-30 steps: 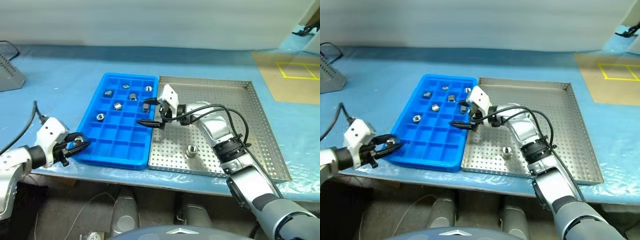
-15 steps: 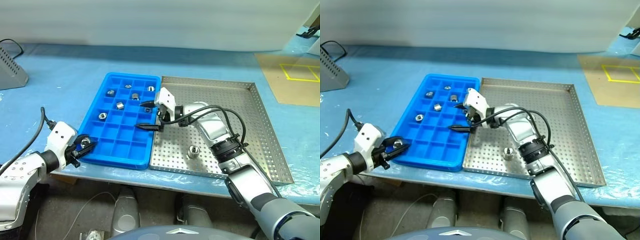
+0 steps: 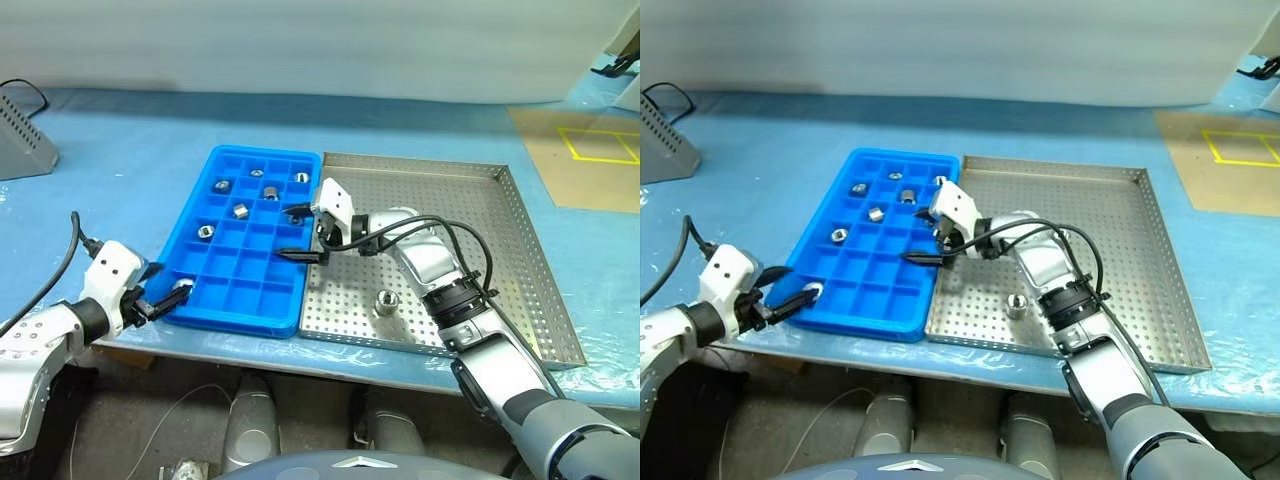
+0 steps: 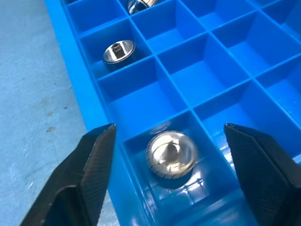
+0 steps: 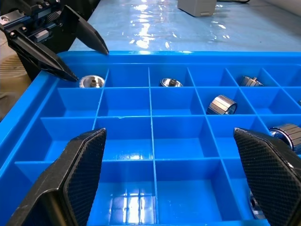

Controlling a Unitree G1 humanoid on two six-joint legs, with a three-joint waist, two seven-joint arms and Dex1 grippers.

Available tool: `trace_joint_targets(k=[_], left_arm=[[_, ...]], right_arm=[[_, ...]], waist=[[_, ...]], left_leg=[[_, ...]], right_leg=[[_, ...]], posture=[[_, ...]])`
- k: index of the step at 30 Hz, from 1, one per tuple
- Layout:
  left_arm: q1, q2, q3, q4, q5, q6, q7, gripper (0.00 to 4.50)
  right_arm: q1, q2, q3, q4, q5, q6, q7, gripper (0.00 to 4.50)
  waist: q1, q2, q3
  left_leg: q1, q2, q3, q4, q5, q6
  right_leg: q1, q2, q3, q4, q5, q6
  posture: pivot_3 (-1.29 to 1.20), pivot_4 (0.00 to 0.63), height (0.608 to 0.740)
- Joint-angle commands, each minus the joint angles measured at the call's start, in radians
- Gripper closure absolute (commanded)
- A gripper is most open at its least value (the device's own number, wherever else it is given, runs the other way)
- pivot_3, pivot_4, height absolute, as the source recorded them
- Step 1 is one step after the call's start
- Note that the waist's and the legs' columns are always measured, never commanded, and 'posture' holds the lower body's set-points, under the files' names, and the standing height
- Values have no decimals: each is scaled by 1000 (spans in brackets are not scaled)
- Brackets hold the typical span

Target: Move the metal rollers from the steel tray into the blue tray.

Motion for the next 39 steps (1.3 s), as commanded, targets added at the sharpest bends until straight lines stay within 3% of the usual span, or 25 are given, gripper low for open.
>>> trace_joint_targets(k=[1,7,13,18,21,31,39], left_arm=[[-74,16,-2,-15,-32,11,6,801],[-308,53,-129,-4,-100,48,-76,801],[-614,14,-382,287,31,-134,-208,801],[-808,-123,-598,517,112,-251,-360,801],[-902,-262,-654,667,120,-303,-404,801],[-1021,-440,-811,967,223,-439,-648,801],[-1078,-544,-818,1133,309,-564,-629,801]], right_arm=[[1,-15,-33,-54,8,-2,-7,0],[53,-105,-94,-178,69,95,15,0],[138,-208,-218,-343,167,279,-23,0],[262,-277,-333,-499,207,379,-121,0],[374,-308,-393,-622,219,431,-187,0],[713,-364,-542,-957,299,587,-327,0],[791,-340,-535,-996,295,578,-416,0]], waist=[[1,0,0],[3,0,0],[-15,0,0],[-44,1,-1],[-61,1,-1],[-140,3,-2],[-165,3,-2]], left_leg=[[0,0,0,0,0,0],[-1,-1,0,2,1,-2],[2,-1,0,3,3,-4],[2,-3,1,4,5,-8],[2,-3,2,4,5,-8],[4,-4,5,3,1,-1],[3,-5,6,18,-5,9]], right_leg=[[0,0,0,0,1,-1],[1,0,0,2,2,-2],[1,0,3,6,2,-2],[1,0,6,6,2,-1],[1,0,6,6,2,-1],[3,1,11,-3,4,3],[9,0,13,-5,2,13]], posture=[[226,150,740],[141,150,740],[2,150,740],[-144,150,740],[-247,150,740],[-457,150,740],[-510,150,740]])
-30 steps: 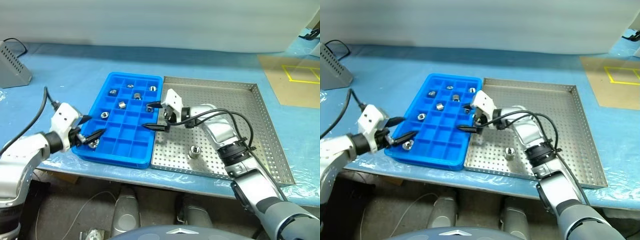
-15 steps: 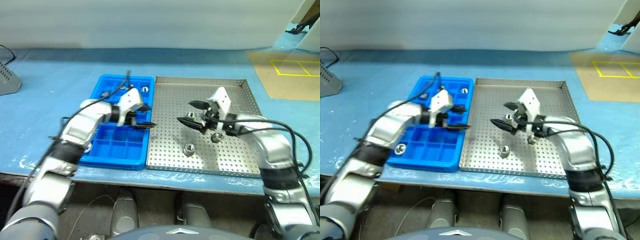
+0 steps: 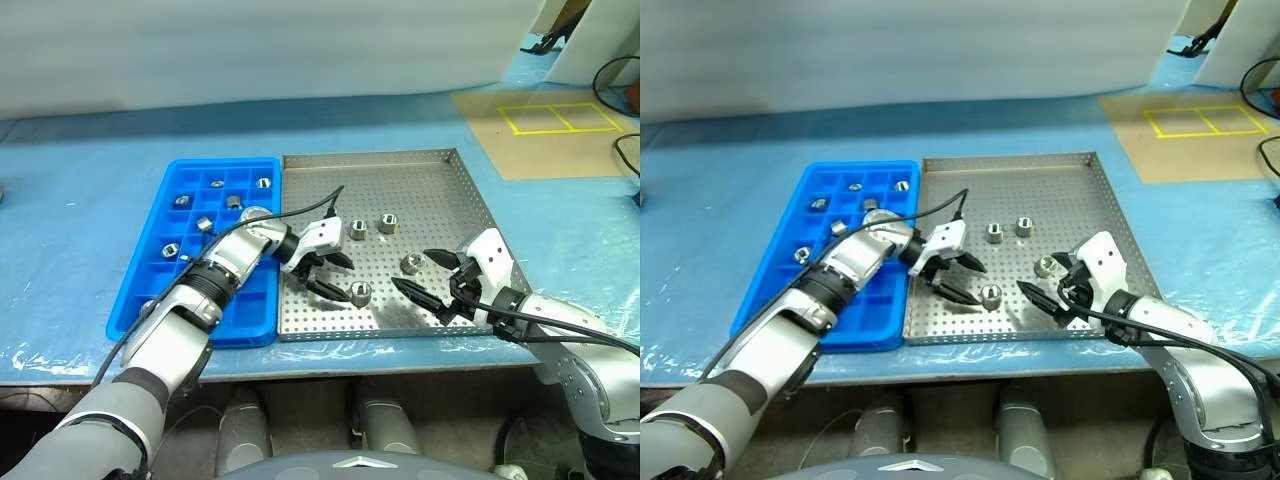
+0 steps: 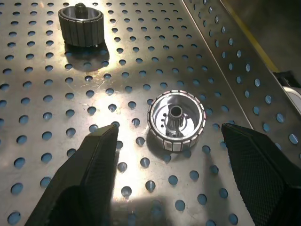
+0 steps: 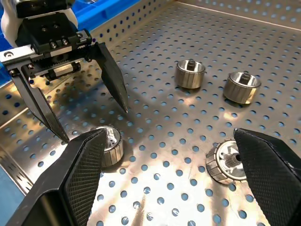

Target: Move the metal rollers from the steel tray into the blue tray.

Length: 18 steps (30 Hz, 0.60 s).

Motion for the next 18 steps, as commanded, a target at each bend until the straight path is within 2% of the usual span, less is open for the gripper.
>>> trace_joint_targets(k=[1,13,16,18], left_arm=[[-25,-33,9,28,26,-46,19,801],[19,-58,-11,61,122,-89,48,801],[28,-74,9,59,102,-86,53,1392],[31,-84,18,60,108,-87,87,2078]], right_arm=[[18,6,-8,-34,4,-25,-30,0],[27,-7,24,16,-34,-88,-60,0],[21,-6,39,19,-40,-93,-68,0],[21,-9,42,17,-42,-95,-70,0]], waist=[[-1,0,0],[-6,0,0],[-6,0,0],[-6,0,0]], left_leg=[[0,0,0,1,0,1],[-2,-1,0,1,-2,2],[-2,-1,0,1,-2,3],[-2,-1,0,1,-2,3]], right_leg=[[0,0,0,-1,0,0],[0,0,1,-3,0,1],[0,-1,1,-3,0,1],[0,-1,1,-3,0,1]], posture=[[-513,150,740],[-502,150,740],[-501,150,740],[-501,150,740]])
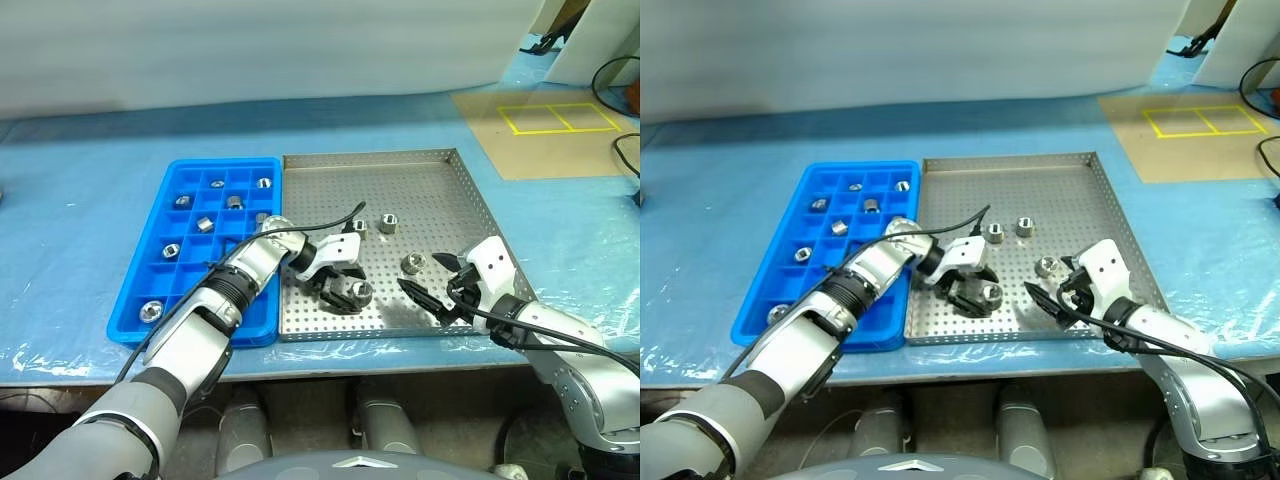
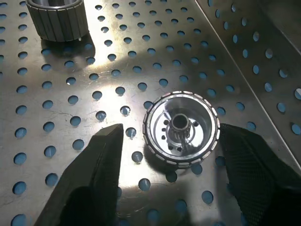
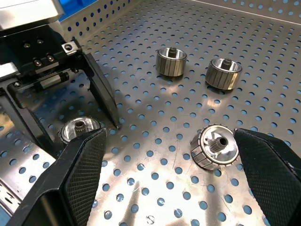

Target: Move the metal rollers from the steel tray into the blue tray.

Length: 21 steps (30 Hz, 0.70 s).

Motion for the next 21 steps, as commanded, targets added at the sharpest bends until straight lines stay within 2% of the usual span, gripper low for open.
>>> trace_joint_targets(k=[1,6,7,10,14,17,21], left_arm=[[8,-19,19,0,7,-5,47,2385],[24,-12,13,-12,-6,-8,9,2385],[24,-10,14,-8,-7,-7,4,2681],[18,-14,27,-1,9,-15,67,2741],[6,-20,134,-79,-87,21,117,2741],[11,31,195,-178,-147,60,88,2741],[35,128,282,-317,-224,206,93,2741]], right_arm=[[-11,-8,0,-16,-1,-23,-6,0],[-8,-10,5,-18,-3,-22,-8,0],[-7,-11,8,-19,-5,-22,-8,0],[-8,-11,13,-24,-1,-17,-8,0],[-39,-17,19,-20,18,-19,14,0],[-113,-11,14,0,57,-6,34,0],[-261,-7,105,100,34,-33,77,0]], waist=[[0,0,0],[0,0,0],[0,0,0],[0,0,0],[-1,0,0],[-7,-1,0],[-17,0,0]], left_leg=[[0,0,0,0,0,0],[0,0,0,0,0,1],[0,0,0,0,0,1],[0,0,0,0,0,1],[0,0,0,0,0,1],[-1,0,0,0,0,0],[0,1,0,-1,0,0]], right_leg=[[0,0,0,0,0,0],[0,0,0,0,0,0],[0,0,0,0,0,0],[0,0,0,-1,0,0],[0,0,0,-1,0,0],[-2,0,0,-1,0,0],[-2,0,-1,1,0,0]], posture=[[-500,150,740],[-501,150,740],[-501,150,740],[-496,150,740],[-468,150,740],[-427,150,740],[-353,150,740]])
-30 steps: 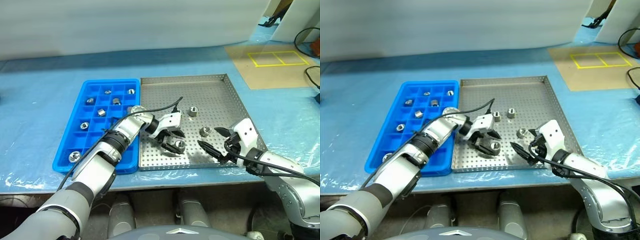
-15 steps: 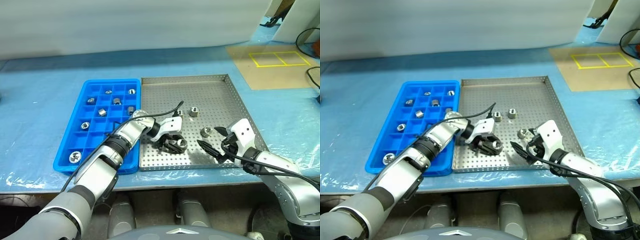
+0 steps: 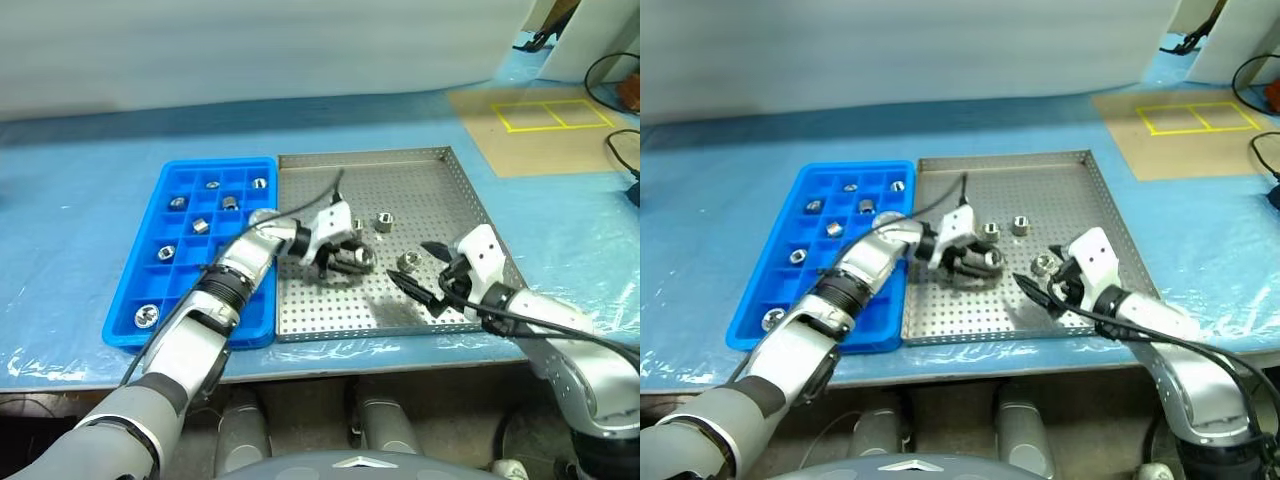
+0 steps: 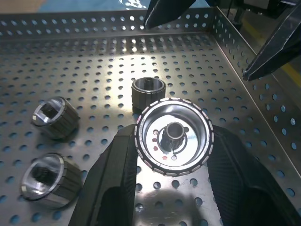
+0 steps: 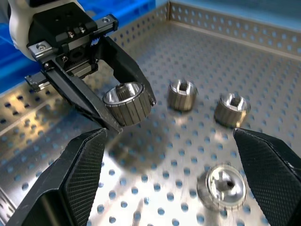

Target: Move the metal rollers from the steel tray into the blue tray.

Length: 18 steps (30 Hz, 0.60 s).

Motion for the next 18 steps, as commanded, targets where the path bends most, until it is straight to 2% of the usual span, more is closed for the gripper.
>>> trace_joint_targets(k=[1,4,8,14,18], left_arm=[[15,59,93,-117,-81,128,24,2741],[50,129,142,-162,-89,164,70,2741],[145,232,248,-276,-131,265,154,2741],[342,358,366,-472,-171,349,244,2741],[479,411,453,-596,-210,401,304,2741]], right_arm=[[-108,7,77,75,-11,-42,38,0],[-243,49,171,185,-43,-94,73,0],[-427,163,303,396,-124,-203,107,0],[-570,257,390,579,-158,-317,223,0],[-605,300,423,637,-159,-350,302,0]], waist=[[-2,1,0],[-4,1,0],[2,2,1],[51,2,1],[78,2,1]], left_leg=[[0,0,0,0,0,0],[0,0,0,-1,0,0],[-4,1,0,-2,1,-2],[-10,1,0,-5,1,-3],[-11,3,-1,-6,2,-3]], right_leg=[[0,0,0,0,0,0],[0,0,-1,0,2,-3],[-5,0,-1,3,4,-7],[-12,0,-3,2,4,-10],[-12,0,-6,3,3,-11]], posture=[[-340,150,740],[-267,150,740],[-168,150,740],[-5,150,740],[89,150,740]])
